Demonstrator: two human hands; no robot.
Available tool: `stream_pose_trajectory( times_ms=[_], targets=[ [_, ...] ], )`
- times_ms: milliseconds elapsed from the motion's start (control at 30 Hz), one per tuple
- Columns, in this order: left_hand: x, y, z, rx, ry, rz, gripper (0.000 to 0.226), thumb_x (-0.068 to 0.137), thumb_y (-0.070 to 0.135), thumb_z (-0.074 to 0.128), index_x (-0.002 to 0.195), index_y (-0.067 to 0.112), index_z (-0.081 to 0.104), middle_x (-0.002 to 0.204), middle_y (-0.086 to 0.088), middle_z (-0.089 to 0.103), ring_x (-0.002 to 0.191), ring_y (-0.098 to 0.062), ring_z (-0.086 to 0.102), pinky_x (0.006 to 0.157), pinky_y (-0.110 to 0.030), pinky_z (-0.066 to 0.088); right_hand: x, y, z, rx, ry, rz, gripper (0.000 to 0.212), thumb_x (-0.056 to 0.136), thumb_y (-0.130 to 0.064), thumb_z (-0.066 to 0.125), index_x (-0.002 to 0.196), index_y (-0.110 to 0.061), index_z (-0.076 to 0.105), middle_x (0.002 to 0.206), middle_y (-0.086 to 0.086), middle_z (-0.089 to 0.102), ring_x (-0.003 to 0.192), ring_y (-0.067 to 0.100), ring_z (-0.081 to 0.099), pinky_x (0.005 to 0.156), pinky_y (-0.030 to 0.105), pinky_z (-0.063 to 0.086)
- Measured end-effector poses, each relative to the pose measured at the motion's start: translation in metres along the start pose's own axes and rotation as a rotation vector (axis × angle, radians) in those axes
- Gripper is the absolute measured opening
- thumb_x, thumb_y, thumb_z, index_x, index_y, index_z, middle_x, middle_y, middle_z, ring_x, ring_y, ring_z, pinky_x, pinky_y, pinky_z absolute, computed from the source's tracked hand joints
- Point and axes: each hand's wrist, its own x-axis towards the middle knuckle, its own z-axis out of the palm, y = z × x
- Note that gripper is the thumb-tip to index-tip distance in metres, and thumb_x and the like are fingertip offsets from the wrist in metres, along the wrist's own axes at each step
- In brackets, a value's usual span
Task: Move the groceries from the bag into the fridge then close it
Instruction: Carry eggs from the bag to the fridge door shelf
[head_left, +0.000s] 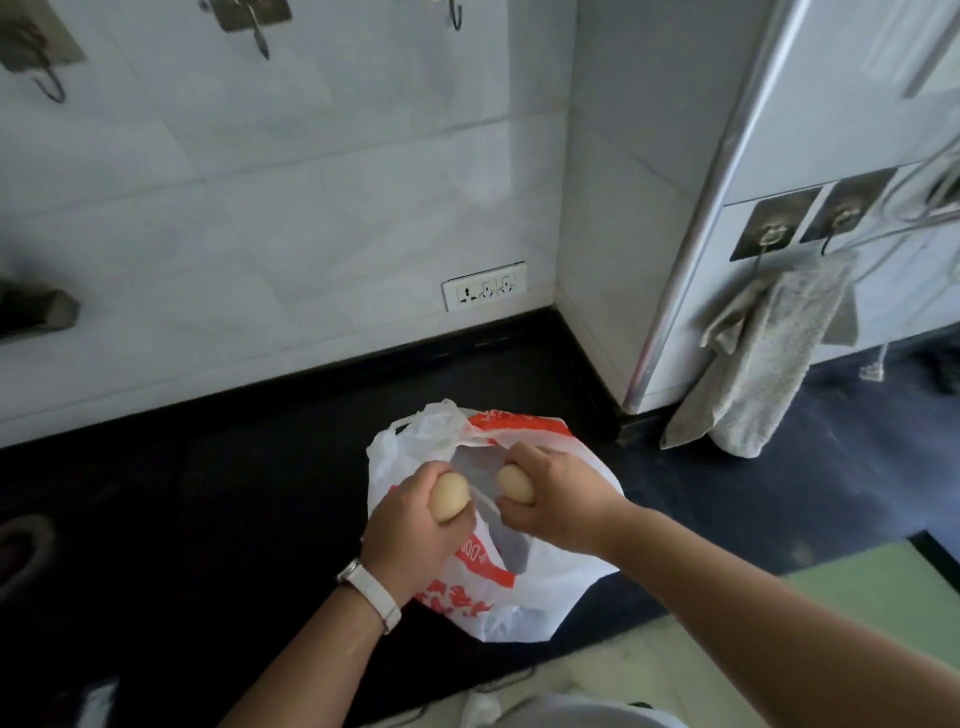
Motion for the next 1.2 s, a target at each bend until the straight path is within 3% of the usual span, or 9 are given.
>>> stream_pose_trajectory(
  times_ms=[133, 200, 333, 500, 733, 833, 967, 1133, 1200],
  targets=[
    [-0.017, 0.013, 0.005, -0.013, 0.087, -0.120, 0.028, 0.076, 0.034, 0.078, 0.098, 0.033, 0.060, 0.084, 0.015, 0.065, 0.075, -0.006, 0.064, 0.062, -0.034, 0.058, -0.002, 0.008, -0.003, -0.021, -0.033, -0.078, 0.027, 0.084, -0.041, 0.066, 0.102, -0.039, 0.047, 0.096, -0.014, 0.060, 0.082, 0.009, 0.059, 0.073, 0.030, 0.054],
    [-0.029, 0.017, 0.005, -0.031, 0.137, -0.173, 0.029, 0.075, 0.034, 0.079, 0.098, 0.035, 0.061, 0.087, 0.016, 0.067, 0.077, -0.004, 0.066, 0.064, -0.035, 0.059, 0.000, 0.009, -0.003, -0.025, -0.053, -0.147, 0.025, 0.084, -0.042, 0.065, 0.102, -0.039, 0.048, 0.100, -0.014, 0.059, 0.084, 0.008, 0.058, 0.072, 0.028, 0.053],
    [-0.058, 0.025, -0.001, -0.045, 0.245, -0.279, 0.029, 0.075, 0.030, 0.080, 0.094, 0.039, 0.060, 0.085, 0.021, 0.067, 0.079, 0.002, 0.065, 0.064, -0.027, 0.058, 0.002, 0.001, 0.006, -0.002, -0.090, -0.319, 0.023, 0.085, -0.041, 0.066, 0.098, -0.036, 0.048, 0.095, -0.010, 0.059, 0.080, 0.009, 0.058, 0.063, 0.024, 0.046],
    [-0.104, 0.029, -0.015, 0.006, 0.382, -0.388, 0.031, 0.075, 0.031, 0.081, 0.096, 0.037, 0.058, 0.085, 0.020, 0.065, 0.081, 0.002, 0.063, 0.063, -0.017, 0.052, 0.003, -0.021, 0.036, 0.032, -0.213, -0.454, 0.024, 0.083, -0.041, 0.066, 0.100, -0.030, 0.053, 0.092, -0.009, 0.062, 0.079, 0.009, 0.058, 0.071, 0.029, 0.049],
    [-0.192, 0.014, -0.047, 0.040, 0.544, -0.628, 0.031, 0.078, 0.031, 0.077, 0.090, 0.041, 0.051, 0.082, 0.018, 0.061, 0.078, 0.002, 0.060, 0.061, -0.010, 0.046, -0.015, -0.091, 0.086, -0.017, -0.456, -0.666, 0.024, 0.083, -0.045, 0.065, 0.094, -0.039, 0.044, 0.089, -0.015, 0.055, 0.078, 0.001, 0.054, 0.069, 0.025, 0.044],
    [-0.229, 0.004, -0.058, 0.055, 0.616, -0.694, 0.032, 0.079, 0.031, 0.076, 0.095, 0.039, 0.050, 0.082, 0.019, 0.060, 0.077, 0.002, 0.059, 0.064, -0.012, 0.041, -0.030, -0.125, 0.106, -0.054, -0.570, -0.690, 0.022, 0.084, -0.040, 0.066, 0.096, -0.031, 0.050, 0.090, -0.012, 0.054, 0.080, 0.005, 0.055, 0.072, 0.028, 0.048],
    [-0.277, -0.009, -0.074, 0.046, 0.718, -0.742, 0.031, 0.077, 0.028, 0.078, 0.092, 0.037, 0.052, 0.081, 0.020, 0.060, 0.075, 0.001, 0.058, 0.063, -0.013, 0.041, -0.049, -0.166, 0.138, -0.080, -0.627, -0.754, 0.024, 0.082, -0.039, 0.067, 0.094, -0.027, 0.050, 0.089, -0.009, 0.056, 0.079, 0.009, 0.057, 0.074, 0.037, 0.053],
    [-0.353, -0.033, -0.107, 0.030, 0.814, -0.784, 0.033, 0.076, 0.029, 0.079, 0.094, 0.035, 0.053, 0.082, 0.018, 0.061, 0.075, 0.000, 0.058, 0.062, -0.017, 0.043, -0.091, -0.228, 0.187, -0.090, -0.643, -0.804, 0.024, 0.084, -0.039, 0.067, 0.095, -0.026, 0.051, 0.087, -0.008, 0.056, 0.075, 0.009, 0.056, 0.064, 0.025, 0.047],
    [-0.386, -0.046, -0.123, 0.028, 0.858, -0.799, 0.033, 0.075, 0.030, 0.079, 0.094, 0.035, 0.052, 0.082, 0.018, 0.061, 0.075, 0.000, 0.058, 0.061, -0.016, 0.043, -0.111, -0.256, 0.211, -0.103, -0.657, -0.826, 0.024, 0.082, -0.041, 0.067, 0.093, -0.027, 0.050, 0.086, -0.008, 0.056, 0.075, 0.009, 0.057, 0.064, 0.028, 0.050]
  ],
)
